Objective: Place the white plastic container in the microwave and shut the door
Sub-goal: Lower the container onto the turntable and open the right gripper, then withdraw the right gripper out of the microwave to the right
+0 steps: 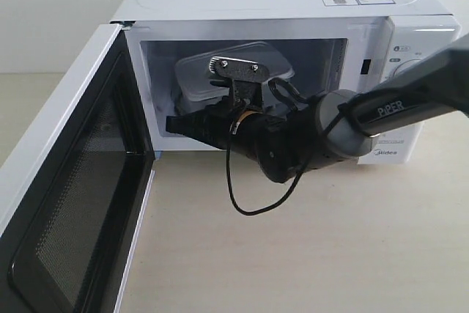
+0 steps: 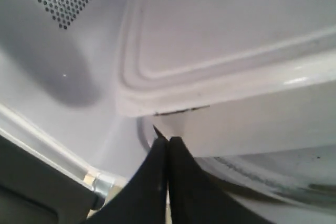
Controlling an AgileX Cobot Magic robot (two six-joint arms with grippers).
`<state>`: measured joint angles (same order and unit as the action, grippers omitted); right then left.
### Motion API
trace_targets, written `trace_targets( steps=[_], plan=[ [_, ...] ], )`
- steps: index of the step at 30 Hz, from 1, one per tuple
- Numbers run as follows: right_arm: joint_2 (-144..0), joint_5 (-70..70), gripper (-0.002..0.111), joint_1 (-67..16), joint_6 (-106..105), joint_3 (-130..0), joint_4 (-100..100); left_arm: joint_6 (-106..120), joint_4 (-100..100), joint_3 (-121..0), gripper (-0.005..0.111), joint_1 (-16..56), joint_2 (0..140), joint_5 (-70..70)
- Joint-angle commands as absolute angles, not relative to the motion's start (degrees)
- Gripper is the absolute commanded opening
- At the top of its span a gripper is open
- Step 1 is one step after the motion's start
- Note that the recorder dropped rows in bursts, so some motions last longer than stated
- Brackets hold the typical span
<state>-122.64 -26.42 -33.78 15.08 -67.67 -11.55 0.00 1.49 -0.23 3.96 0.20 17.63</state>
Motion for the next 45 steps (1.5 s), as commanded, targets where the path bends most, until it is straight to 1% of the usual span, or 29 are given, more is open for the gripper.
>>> trace_targets(
  steps=[1,4,7,11,16,20,24,27,33,39,45],
  plan=[
    [-120.6,-30.8,0.0,-33.8,12.0,-68.0,-15.7,0.4,1.7,0.0,0.004,3.8,0.0,17.2],
    [-120.3,-29.3,0.0,-33.8,12.0,-68.0,-16.1,0.4,1.7,0.0,0.004,3.8,0.0,17.2],
    [-119.3,-22.3,0.0,-34.7,10.8,-67.8,-15.9,0.4,1.7,0.0,0.004,3.8,0.0,17.2],
    [-116.5,-25.2,0.0,-37.9,7.5,-63.3,-15.9,0.4,1.7,0.0,0.004,3.8,0.0,17.3],
    [-108.3,-29.4,0.0,-42.0,4.0,-52.6,-16.2,0.4,1.7,0.0,0.004,3.8,0.0,17.3],
    [-99.5,-33.2,0.0,-44.8,0.5,-39.9,-16.2,0.4,1.7,0.0,0.004,3.8,0.0,17.3],
    [-90.7,-36.2,0.0,-45.2,0.5,-30.0,-16.2,0.4,1.7,0.0,0.004,3.8,0.0,17.2],
    [-85.2,-36.1,0.0,-45.2,0.5,-26.3,-16.2,0.4,1.7,0.0,0.004,3.8,0.0,17.2],
    [-79.5,-36.3,0.0,-45.2,0.5,-25.3,-16.2,0.4,1.7,0.0,0.004,3.8,0.0,17.2],
    [-78.4,-37.5,0.0,-45.2,0.5,-25.3,-16.2,0.4,1.7,0.0,0.004,3.8,0.0,17.2],
    [-77.9,-35.9,0.0,-45.2,0.5,-25.3,-17.3,0.4,1.7,0.0,0.004,3.8,0.0,17.3]
  ],
)
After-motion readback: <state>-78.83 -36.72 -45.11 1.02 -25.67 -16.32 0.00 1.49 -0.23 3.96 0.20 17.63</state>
